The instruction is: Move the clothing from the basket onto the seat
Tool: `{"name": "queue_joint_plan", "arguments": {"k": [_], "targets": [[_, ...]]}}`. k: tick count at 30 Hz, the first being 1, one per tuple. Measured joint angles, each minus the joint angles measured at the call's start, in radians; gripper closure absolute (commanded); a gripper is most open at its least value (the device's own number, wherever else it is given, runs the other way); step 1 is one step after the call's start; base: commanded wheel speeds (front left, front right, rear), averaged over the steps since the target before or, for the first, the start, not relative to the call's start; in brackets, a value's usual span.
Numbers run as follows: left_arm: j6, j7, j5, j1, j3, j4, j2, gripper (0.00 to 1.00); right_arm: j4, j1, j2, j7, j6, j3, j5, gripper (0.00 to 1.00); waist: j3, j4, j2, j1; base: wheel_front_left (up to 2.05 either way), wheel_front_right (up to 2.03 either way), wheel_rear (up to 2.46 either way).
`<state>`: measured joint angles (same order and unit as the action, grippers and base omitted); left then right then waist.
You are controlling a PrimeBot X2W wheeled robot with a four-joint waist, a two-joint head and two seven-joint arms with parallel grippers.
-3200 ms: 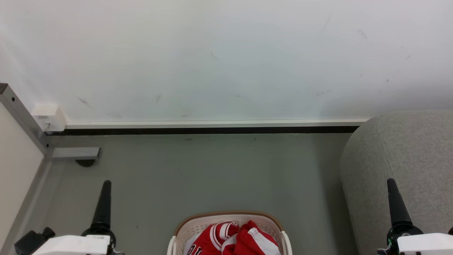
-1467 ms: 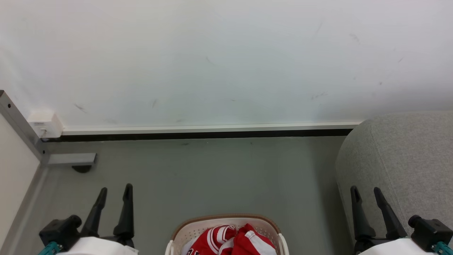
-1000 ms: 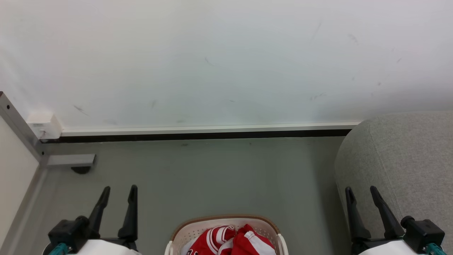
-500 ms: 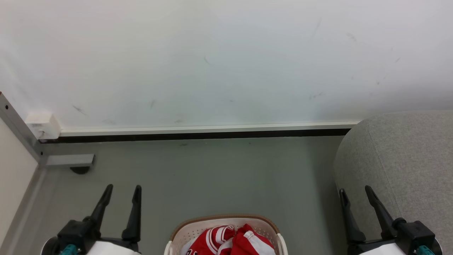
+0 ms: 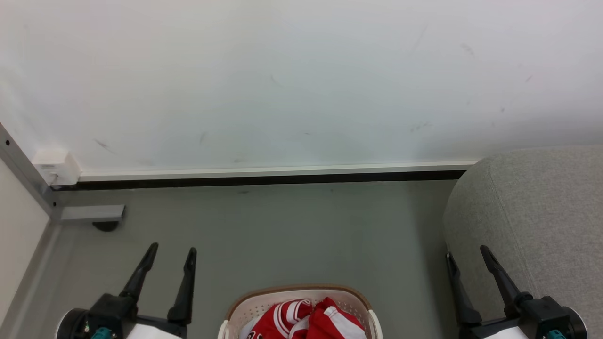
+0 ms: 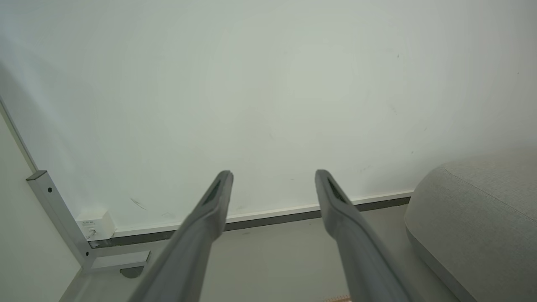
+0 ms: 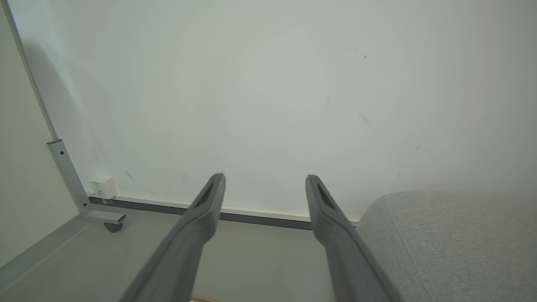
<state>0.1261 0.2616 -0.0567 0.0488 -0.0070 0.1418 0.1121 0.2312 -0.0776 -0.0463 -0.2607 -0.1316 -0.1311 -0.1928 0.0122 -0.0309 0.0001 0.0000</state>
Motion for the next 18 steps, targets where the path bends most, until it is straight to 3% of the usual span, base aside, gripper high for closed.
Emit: {"name": "queue_joint_plan", "arguments": {"k": [18], "targets": [[0.003,0.001,0.002,0.000,0.013,0.005,-0.007,0.00,0.000,0.002,0.000,-0.004,0.000,-0.001,-0.002,0.00,-0.003,0.001,0.0000,0.0000,0.00,0.00,0.00]]}}
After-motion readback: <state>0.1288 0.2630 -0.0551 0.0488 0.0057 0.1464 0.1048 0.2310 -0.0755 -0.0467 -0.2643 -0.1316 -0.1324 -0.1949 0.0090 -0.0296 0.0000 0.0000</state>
